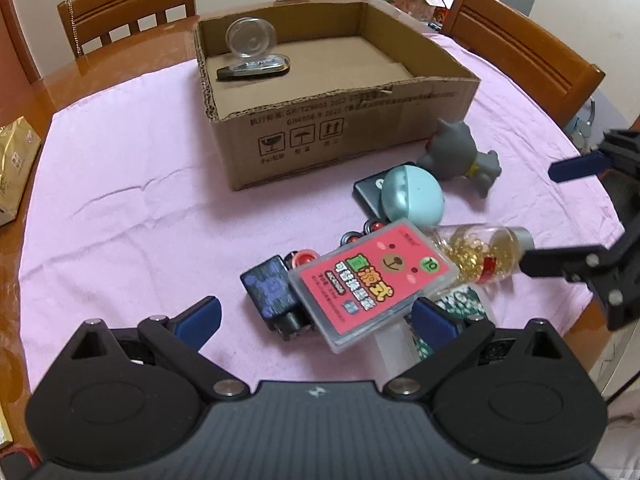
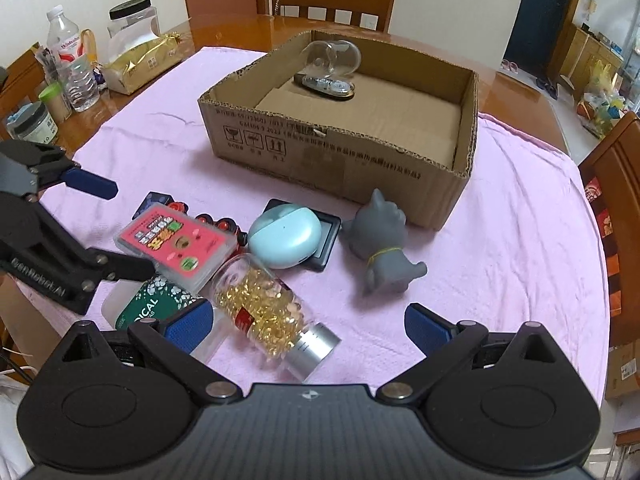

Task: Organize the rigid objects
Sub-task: 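Move right tool to the gold capsule bottle while left tool approaches the MEDICAL tub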

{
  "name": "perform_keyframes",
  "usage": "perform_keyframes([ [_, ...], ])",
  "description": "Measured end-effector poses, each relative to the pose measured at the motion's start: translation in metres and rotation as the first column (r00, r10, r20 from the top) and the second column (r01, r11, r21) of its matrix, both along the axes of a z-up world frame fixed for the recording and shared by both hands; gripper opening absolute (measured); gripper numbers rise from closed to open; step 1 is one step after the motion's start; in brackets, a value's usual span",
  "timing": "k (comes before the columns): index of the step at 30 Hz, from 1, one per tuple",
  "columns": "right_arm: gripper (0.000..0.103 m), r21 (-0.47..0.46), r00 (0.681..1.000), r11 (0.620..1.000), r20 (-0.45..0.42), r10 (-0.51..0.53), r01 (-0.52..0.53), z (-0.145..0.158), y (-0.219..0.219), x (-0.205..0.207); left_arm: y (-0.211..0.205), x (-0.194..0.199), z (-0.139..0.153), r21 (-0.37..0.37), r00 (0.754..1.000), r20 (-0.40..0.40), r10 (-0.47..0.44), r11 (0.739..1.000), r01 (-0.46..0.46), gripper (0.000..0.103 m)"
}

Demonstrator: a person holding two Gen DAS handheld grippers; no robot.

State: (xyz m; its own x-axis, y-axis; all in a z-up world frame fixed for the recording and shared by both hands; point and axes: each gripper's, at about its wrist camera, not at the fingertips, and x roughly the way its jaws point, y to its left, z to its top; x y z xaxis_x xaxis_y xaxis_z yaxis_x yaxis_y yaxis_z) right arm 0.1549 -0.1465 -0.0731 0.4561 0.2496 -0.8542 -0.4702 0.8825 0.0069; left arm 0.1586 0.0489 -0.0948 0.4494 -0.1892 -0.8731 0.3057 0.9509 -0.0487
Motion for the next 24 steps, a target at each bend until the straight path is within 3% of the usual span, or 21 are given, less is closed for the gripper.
perform_keyframes([
  [6, 0.103, 0.002, 1.000, 1.000, -0.008, -0.025, 0.025, -0.003, -0.002, 0.001, 0.005, 0.021, -0.010, 0.027, 1.000, 0.020, 0.019, 0.999, -0.019, 0.102],
  [12, 0.103, 0.000, 1.000, 1.000, -0.016, -0.027, 0.027, -0.007, 0.002, 0.005, 0.019, 0.052, -0.012, -0.026, 0.994, 0.055, 0.090, 0.996, -0.088, 0.102],
  [15, 0.103, -0.003, 1.000, 1.000, -0.015, -0.011, 0.011, -0.008, 0.011, 0.009, 0.023, 0.063, -0.012, 0.033, 0.986, 0.075, 0.152, 0.987, -0.154, 0.102],
  [24, 0.103, -0.010, 0.999, 0.999, -0.023, -0.036, 0.036, -0.023, 0.040, 0.034, 0.039, 0.045, 0.003, 0.024, 0.982, 0.093, 0.164, 0.986, -0.167, 0.102],
])
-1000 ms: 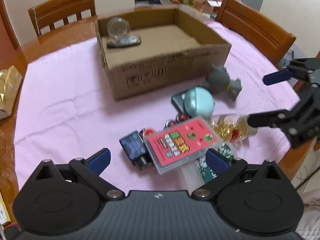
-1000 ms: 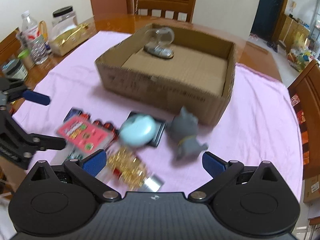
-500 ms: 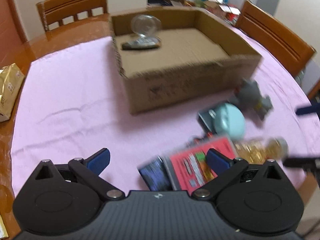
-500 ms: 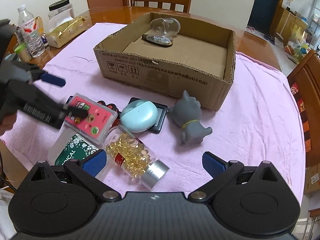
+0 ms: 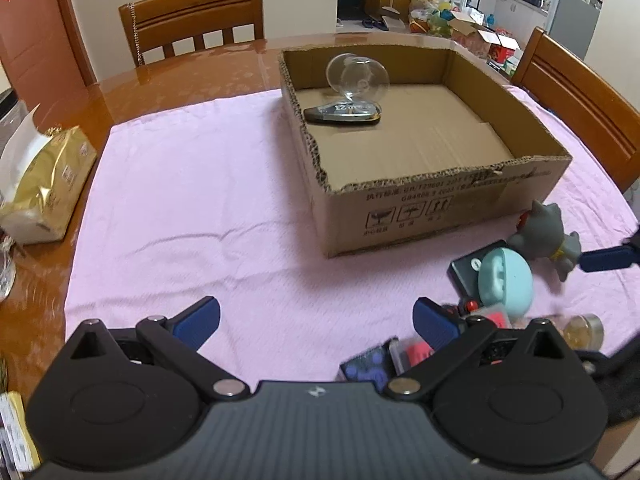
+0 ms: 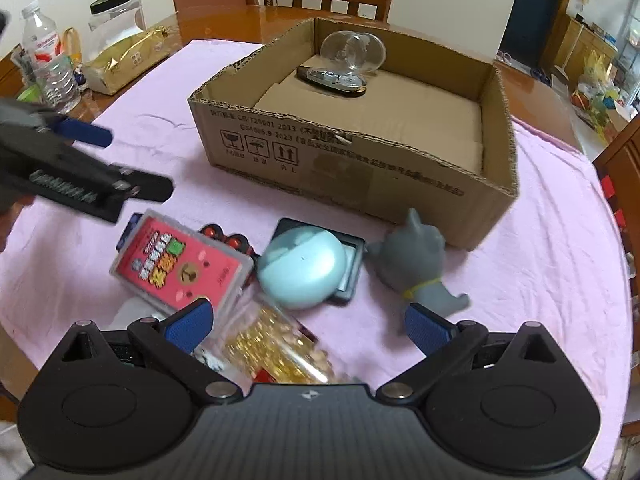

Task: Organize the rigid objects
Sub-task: 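Move right tool to the gold capsule bottle while left tool approaches the MEDICAL tub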

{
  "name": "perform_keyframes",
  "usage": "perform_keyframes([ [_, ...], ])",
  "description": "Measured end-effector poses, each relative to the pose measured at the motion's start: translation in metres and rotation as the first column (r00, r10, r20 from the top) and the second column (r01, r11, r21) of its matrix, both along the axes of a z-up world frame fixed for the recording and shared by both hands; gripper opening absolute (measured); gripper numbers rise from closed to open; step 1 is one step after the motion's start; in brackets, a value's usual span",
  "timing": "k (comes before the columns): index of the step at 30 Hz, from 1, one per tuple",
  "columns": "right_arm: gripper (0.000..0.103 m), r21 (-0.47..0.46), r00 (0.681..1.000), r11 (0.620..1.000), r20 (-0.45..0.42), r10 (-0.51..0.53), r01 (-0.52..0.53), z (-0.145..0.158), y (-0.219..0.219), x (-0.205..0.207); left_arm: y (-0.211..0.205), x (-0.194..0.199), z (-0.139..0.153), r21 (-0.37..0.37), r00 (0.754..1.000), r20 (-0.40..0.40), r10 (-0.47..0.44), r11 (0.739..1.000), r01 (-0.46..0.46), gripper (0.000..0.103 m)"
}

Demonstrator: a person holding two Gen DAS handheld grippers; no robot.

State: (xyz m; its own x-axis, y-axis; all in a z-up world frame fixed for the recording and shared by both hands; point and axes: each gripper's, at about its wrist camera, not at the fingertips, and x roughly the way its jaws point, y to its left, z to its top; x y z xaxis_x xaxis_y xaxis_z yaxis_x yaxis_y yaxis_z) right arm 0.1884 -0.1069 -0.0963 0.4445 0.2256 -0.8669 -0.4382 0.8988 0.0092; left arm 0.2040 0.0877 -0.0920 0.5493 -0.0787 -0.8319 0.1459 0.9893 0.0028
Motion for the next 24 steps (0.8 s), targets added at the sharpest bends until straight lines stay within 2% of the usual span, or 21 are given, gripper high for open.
perform_keyframes([
  [4, 0.103, -0.039, 1.000, 0.999, -0.006, -0.012, 0.011, -0.008, 0.003, 0.002, 0.003, -0.012, 0.002, -0.005, 1.000, -0.017, 0.002, 1.000, -0.002, 0.102],
  [11, 0.103, -0.054, 0.999, 0.998, -0.035, -0.029, 0.028, -0.011, -0.020, -0.007, 0.008, -0.033, 0.002, -0.004, 0.999, -0.046, 0.006, 1.000, -0.006, 0.102],
  [19, 0.103, -0.080, 0.996, 0.996, -0.076, -0.053, 0.047, -0.020, -0.036, -0.019, 0.003, -0.046, -0.010, 0.011, 0.994, -0.098, -0.042, 0.999, 0.043, 0.102],
  [24, 0.103, -0.093, 0.993, 0.992, -0.082, -0.090, 0.082, -0.023, -0.045, -0.021, -0.004, -0.048, -0.012, -0.017, 0.992, -0.109, -0.066, 0.998, 0.064, 0.102],
])
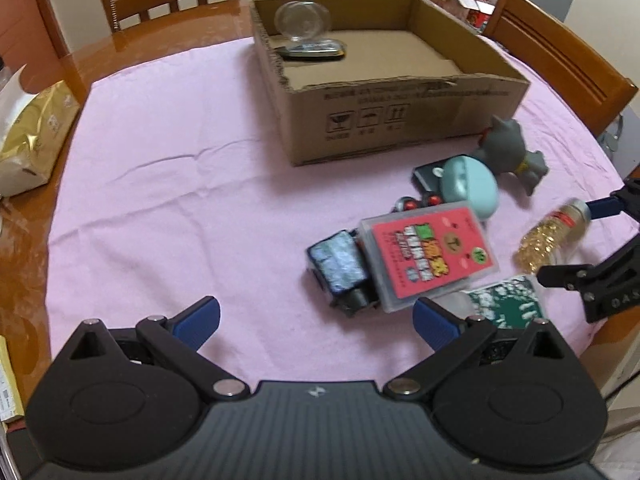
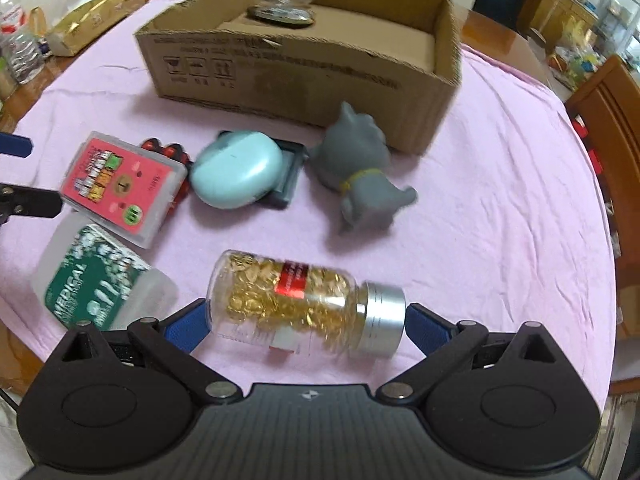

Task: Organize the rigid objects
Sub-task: 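Move right tool to the gold capsule bottle while left tool approaches the MEDICAL tub, then close right gripper on the capsule bottle while left gripper closes on the white MEDICAL tub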

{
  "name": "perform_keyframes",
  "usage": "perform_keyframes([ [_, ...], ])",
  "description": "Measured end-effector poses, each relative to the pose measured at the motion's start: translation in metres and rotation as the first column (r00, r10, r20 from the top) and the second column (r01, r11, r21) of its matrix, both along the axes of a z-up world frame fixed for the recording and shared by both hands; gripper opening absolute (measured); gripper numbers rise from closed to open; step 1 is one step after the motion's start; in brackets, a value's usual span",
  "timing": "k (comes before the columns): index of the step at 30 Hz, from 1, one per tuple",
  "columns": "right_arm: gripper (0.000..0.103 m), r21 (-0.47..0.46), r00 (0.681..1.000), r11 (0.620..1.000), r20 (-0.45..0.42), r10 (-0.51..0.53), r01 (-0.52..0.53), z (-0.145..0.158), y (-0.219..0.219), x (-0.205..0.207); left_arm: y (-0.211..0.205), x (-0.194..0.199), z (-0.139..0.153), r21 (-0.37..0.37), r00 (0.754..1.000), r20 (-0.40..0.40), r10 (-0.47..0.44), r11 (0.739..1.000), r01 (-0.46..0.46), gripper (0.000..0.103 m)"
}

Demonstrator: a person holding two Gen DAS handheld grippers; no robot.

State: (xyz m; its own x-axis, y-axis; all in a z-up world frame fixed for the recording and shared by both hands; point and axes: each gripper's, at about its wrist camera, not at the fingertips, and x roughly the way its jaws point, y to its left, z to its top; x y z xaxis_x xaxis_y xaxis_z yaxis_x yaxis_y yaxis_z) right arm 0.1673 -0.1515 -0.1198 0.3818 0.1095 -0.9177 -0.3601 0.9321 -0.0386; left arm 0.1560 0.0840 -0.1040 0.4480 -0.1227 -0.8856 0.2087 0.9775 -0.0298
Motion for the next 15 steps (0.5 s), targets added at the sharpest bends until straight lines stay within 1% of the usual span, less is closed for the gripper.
perform_keyframes([
  [6, 0.103, -0.042, 0.999, 0.998, 0.014, -0.038, 0.038, -0.006, -0.017, -0.002, -0.008, -0.006, 0.004, -0.008, 1.000, 0.007, -0.019, 1.000, 0.019, 0.102],
  [9, 0.103, -0.034, 0.999, 0.999, 0.029, -0.038, 0.039, -0.011, -0.025, -0.002, -0.012, -0.012, 0.009, -0.012, 0.999, 0.029, -0.032, 0.999, 0.033, 0.102],
  [12, 0.103, -0.004, 0.999, 1.000, 0.032, -0.004, 0.004, -0.016, -0.031, 0.000, -0.017, -0.018, 0.015, -0.021, 0.998, 0.045, -0.037, 0.999, 0.038, 0.102],
  [15, 0.103, 0.045, 0.998, 0.997, 0.032, 0.061, -0.062, -0.019, -0.040, 0.002, -0.028, -0.029, 0.020, -0.020, 0.998, 0.062, -0.029, 0.999, 0.030, 0.102],
])
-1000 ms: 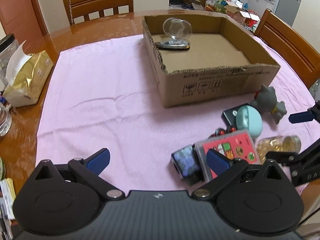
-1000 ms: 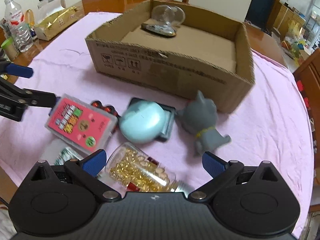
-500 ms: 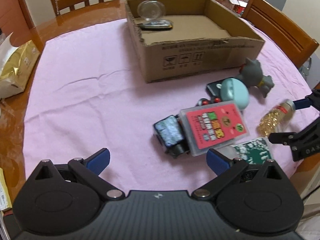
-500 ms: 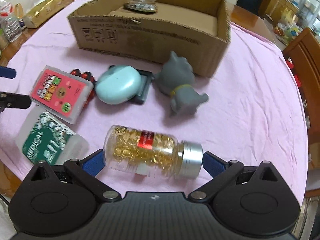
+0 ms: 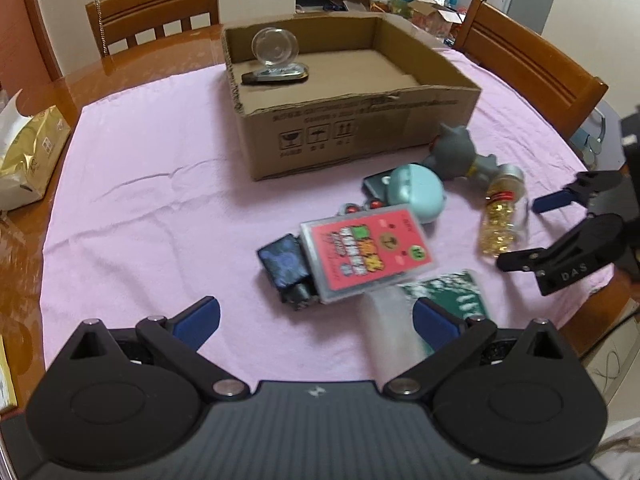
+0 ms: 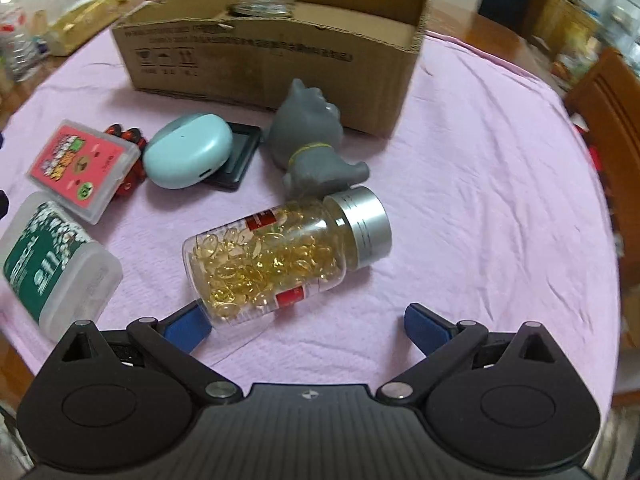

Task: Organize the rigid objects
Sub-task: 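Close right gripper on the capsule bottle while left gripper closes on the white MEDICAL tub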

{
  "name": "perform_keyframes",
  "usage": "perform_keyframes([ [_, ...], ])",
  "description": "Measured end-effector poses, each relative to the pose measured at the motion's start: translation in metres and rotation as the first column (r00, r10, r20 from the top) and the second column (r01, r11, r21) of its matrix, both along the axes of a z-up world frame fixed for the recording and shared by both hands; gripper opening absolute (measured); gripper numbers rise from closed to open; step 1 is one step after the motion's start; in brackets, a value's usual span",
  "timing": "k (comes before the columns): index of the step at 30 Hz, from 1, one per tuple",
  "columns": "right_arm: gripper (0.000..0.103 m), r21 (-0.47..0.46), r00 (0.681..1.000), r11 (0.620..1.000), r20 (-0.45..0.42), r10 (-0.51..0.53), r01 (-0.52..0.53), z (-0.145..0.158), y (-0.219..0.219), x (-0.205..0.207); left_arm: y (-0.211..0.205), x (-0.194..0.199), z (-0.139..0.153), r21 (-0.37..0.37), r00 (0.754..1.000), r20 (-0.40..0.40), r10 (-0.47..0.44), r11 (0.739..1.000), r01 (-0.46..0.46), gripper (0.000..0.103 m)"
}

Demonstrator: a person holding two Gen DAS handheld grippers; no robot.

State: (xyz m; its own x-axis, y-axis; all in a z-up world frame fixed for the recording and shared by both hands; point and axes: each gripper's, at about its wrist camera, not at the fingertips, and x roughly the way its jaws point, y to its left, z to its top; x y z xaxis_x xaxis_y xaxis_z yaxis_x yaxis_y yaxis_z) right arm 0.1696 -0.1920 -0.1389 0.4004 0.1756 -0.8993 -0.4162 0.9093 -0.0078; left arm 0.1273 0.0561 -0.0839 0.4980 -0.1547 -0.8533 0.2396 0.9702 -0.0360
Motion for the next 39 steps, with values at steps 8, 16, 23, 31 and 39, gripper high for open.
perform_keyframes([
  [8, 0.103, 0.027, 0.990, 0.990, 0.040, 0.136, -0.137, -0.002, -0.011, 0.000, -0.043, -0.026, -0.001, 0.004, 0.996, 0.018, 0.083, 0.996, -0.084, 0.102],
  [16, 0.103, 0.039, 0.977, 0.978, 0.064, 0.201, -0.204, -0.001, -0.021, -0.004, -0.070, -0.033, -0.024, -0.035, 0.986, 0.012, 0.165, 0.986, -0.164, 0.102],
  [23, 0.103, 0.040, 0.975, 0.976, 0.066, 0.211, -0.214, 0.000, -0.021, -0.003, -0.085, -0.025, -0.037, -0.014, 0.977, 0.021, 0.211, 0.977, -0.211, 0.102],
  [31, 0.103, 0.043, 0.974, 0.975, 0.076, 0.212, -0.216, 0.000, -0.023, -0.005, -0.074, -0.030, -0.045, 0.057, 0.969, 0.015, 0.245, 0.968, -0.245, 0.102],
  [39, 0.103, 0.048, 0.975, 0.976, 0.084, 0.207, -0.211, 0.000, -0.025, -0.008, -0.074, -0.028, -0.057, 0.076, 0.973, -0.002, 0.230, 0.970, -0.230, 0.102],
])
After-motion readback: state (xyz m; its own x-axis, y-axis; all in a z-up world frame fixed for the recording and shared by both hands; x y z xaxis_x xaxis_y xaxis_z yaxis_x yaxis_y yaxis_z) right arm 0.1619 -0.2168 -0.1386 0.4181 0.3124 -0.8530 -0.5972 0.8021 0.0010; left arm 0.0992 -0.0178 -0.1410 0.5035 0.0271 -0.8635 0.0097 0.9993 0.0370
